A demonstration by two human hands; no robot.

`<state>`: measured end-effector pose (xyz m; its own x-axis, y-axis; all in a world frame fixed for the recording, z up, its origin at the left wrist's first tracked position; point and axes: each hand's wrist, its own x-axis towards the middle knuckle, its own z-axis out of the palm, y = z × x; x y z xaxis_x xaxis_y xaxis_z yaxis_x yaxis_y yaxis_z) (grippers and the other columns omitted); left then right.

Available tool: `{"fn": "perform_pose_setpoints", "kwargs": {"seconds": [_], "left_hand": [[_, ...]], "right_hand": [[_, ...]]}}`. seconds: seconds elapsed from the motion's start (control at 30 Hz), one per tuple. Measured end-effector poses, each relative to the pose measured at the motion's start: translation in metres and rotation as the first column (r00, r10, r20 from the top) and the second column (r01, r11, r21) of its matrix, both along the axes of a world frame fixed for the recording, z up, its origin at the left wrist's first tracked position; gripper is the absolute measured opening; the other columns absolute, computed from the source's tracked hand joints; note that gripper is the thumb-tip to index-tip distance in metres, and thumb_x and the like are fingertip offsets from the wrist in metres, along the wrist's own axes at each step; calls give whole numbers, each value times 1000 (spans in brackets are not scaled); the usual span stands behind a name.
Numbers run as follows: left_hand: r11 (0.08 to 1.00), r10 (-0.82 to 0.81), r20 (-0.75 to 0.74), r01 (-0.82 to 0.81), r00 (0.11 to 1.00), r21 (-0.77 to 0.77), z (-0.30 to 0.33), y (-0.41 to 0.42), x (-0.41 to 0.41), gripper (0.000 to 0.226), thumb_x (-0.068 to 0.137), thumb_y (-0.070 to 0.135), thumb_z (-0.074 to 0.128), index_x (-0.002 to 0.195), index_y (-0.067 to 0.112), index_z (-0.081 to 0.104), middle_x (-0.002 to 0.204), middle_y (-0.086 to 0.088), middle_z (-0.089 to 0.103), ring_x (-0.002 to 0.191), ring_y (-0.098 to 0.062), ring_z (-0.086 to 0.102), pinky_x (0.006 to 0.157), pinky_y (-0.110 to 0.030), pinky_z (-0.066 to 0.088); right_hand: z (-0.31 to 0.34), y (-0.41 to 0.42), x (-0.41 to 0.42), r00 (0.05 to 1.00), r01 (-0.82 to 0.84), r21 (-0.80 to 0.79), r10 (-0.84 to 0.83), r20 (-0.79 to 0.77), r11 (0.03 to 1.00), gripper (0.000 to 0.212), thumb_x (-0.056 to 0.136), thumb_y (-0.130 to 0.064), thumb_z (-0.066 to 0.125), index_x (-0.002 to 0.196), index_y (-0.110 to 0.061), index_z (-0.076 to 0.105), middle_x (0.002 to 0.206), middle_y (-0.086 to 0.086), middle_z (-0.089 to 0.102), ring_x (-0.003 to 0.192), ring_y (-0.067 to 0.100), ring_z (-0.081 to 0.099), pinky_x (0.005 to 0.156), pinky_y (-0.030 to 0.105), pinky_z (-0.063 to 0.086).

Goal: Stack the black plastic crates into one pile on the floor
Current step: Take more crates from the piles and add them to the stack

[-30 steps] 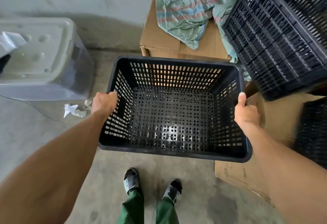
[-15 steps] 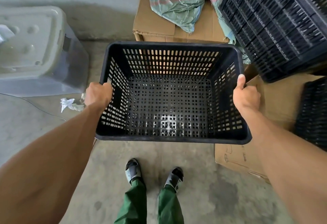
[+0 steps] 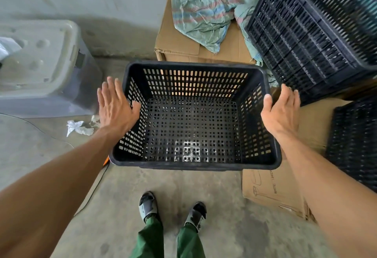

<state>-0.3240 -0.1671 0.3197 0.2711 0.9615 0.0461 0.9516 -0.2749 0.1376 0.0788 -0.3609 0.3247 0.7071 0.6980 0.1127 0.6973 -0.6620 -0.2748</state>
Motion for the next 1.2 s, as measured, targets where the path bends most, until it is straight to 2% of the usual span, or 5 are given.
{"fn": "perform_pose_setpoints", "kwargs": {"seconds": [0.17,0.37,0.83,0.93,1.2], "left_hand": [[963,-269,-375,251,887,-97,-25,-11,-10,81,97,53,20,155,1,-3,162,-14,-16,147,-32,-22,121,-47,-5],[958,-274,-265,286,925,5,6,-3,12,80,98,44,32,155,5,-6,160,-17,-23,148,-28,-21,122,-47,-3],[954,-221,-291,144,931,-262,-9,-4,-21,85,94,34,38,153,12,-20,155,-15,-38,147,-33,-20,121,-51,-2],[915,-231,-316,95,920,-393,2,0,-16,99,90,31,48,150,15,-29,148,-14,-48,149,-39,-2,120,-54,10],[819,-235,-232,64,944,-570,21,3,-6,105,92,9,52,144,23,-38,135,-9,-62,126,-45,49,100,-48,46]], "right_hand": [[-31,-24,-20,996,-88,-190,90,2,978,65,101,-40,27,156,-14,2,162,15,15,147,35,18,118,54,19],[-20,-16,-8,995,-98,-311,85,-56,945,71,100,-48,16,155,-12,-10,162,11,-15,149,26,-13,120,48,-4],[-26,-39,-19,986,-13,-231,-26,-166,973,55,102,-33,34,151,-19,12,145,20,44,130,41,45,105,52,37],[-18,-36,-23,950,43,-307,-134,-282,951,53,103,-37,29,149,-28,4,128,21,57,104,41,60,80,47,48],[-17,-30,-22,889,142,-355,-277,-365,924,58,100,-29,43,146,-35,8,123,19,57,101,38,60,79,44,45]]}}
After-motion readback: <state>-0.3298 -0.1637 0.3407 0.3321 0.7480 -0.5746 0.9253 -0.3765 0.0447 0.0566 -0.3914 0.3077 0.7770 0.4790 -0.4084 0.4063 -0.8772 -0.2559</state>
